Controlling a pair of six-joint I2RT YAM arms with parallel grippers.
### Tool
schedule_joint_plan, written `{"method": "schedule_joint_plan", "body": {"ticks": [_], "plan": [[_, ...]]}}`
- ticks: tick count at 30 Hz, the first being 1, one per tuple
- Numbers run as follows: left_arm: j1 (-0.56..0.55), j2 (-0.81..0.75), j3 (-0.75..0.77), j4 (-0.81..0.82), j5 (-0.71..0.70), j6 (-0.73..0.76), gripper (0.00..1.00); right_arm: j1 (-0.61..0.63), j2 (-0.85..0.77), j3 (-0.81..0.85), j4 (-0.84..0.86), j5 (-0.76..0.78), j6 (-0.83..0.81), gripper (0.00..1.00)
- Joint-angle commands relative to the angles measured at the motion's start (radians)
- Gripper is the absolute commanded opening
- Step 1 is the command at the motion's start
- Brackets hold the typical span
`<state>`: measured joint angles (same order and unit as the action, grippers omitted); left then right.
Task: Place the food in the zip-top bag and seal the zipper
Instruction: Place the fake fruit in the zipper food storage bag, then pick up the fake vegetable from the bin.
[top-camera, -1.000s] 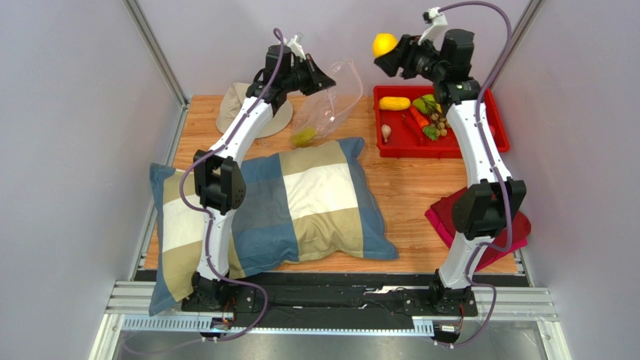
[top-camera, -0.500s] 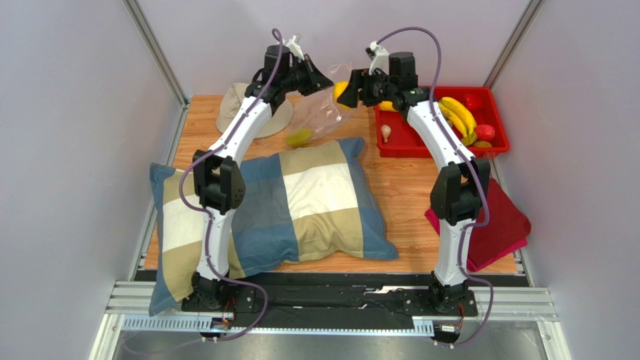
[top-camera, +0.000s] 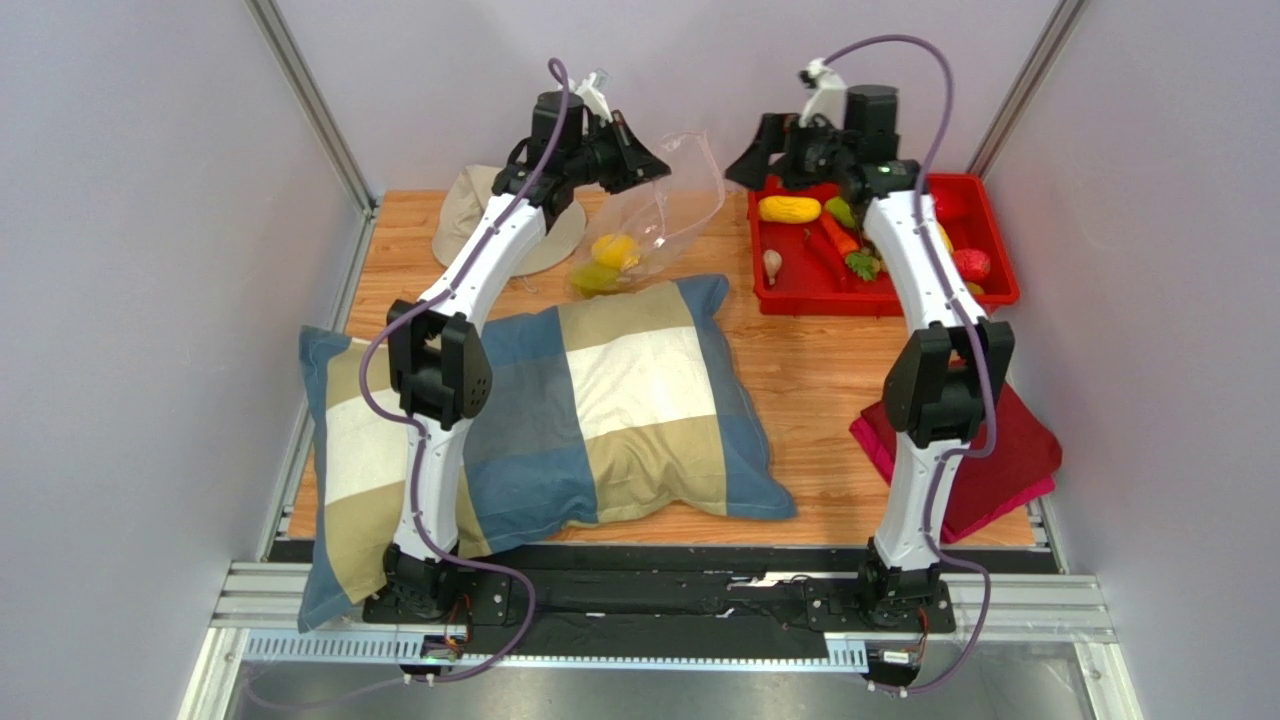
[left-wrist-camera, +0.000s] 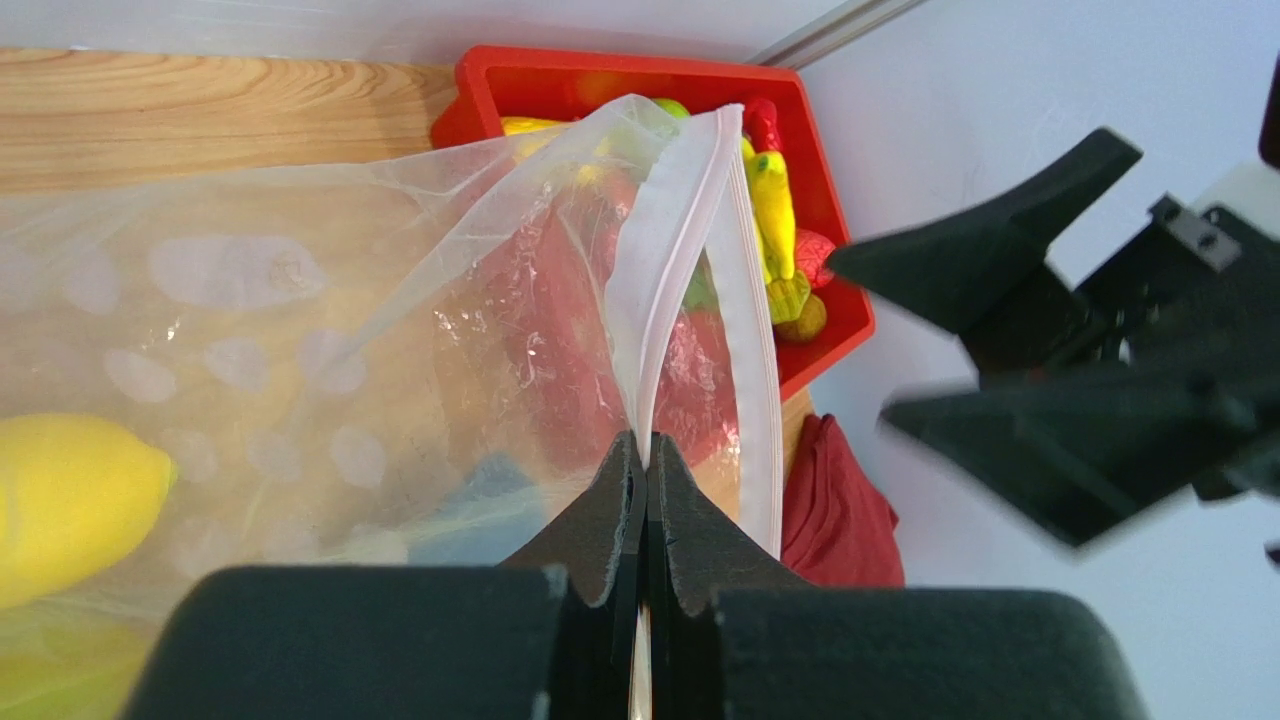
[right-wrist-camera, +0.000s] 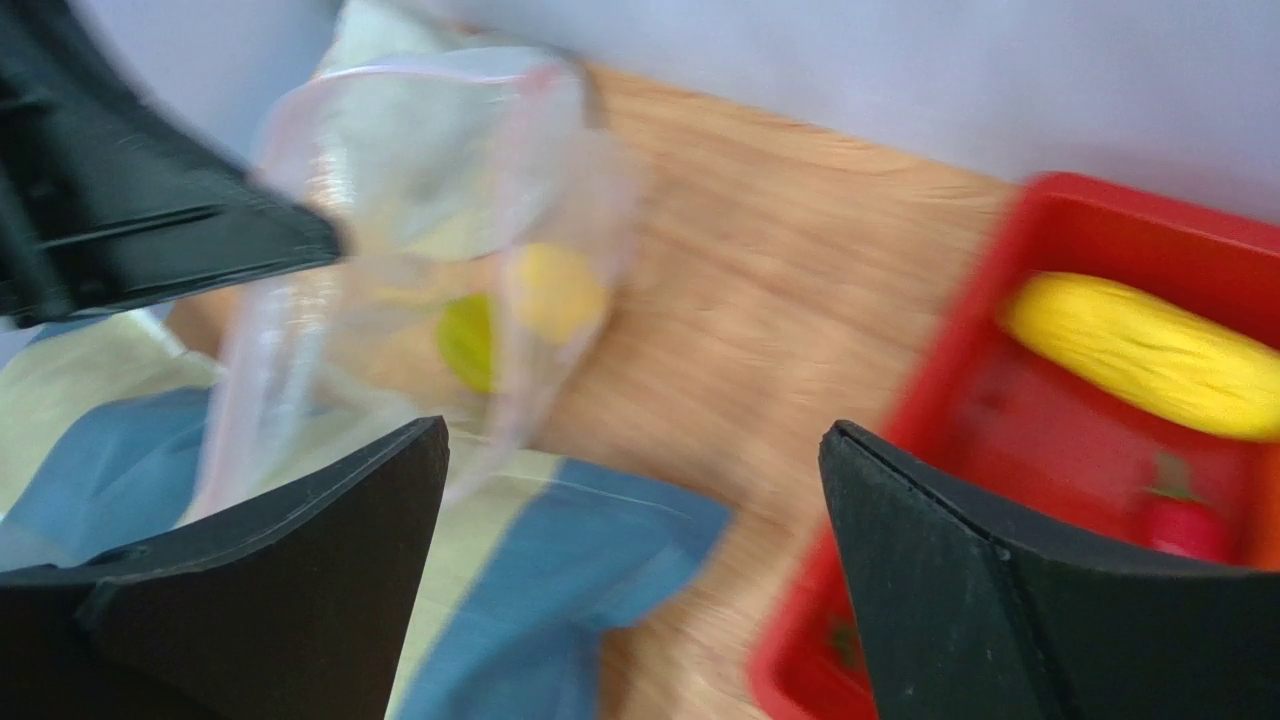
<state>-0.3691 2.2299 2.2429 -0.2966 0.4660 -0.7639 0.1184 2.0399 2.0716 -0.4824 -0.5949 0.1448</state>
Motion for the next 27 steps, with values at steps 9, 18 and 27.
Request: {"method": "schedule_joint_plan", "body": {"ticks": [9,18,27], "plan": [[-0.002,-0.009,0.027,0.028,0.013,0.009,0.0,-0.21,0.192,0.099,-0.203,0.131,-0.408,0.86],[-0.002,-0.004,0.032,0.027,0.007,0.018,0.0,-0.198,0.345,0.125,-0.177,0.262,-0.501,0.68],[-0.002,-0.001,0.029,0.028,0.01,0.018,0.0,-0.178,0.414,0.122,-0.127,0.385,-0.531,0.65]]}}
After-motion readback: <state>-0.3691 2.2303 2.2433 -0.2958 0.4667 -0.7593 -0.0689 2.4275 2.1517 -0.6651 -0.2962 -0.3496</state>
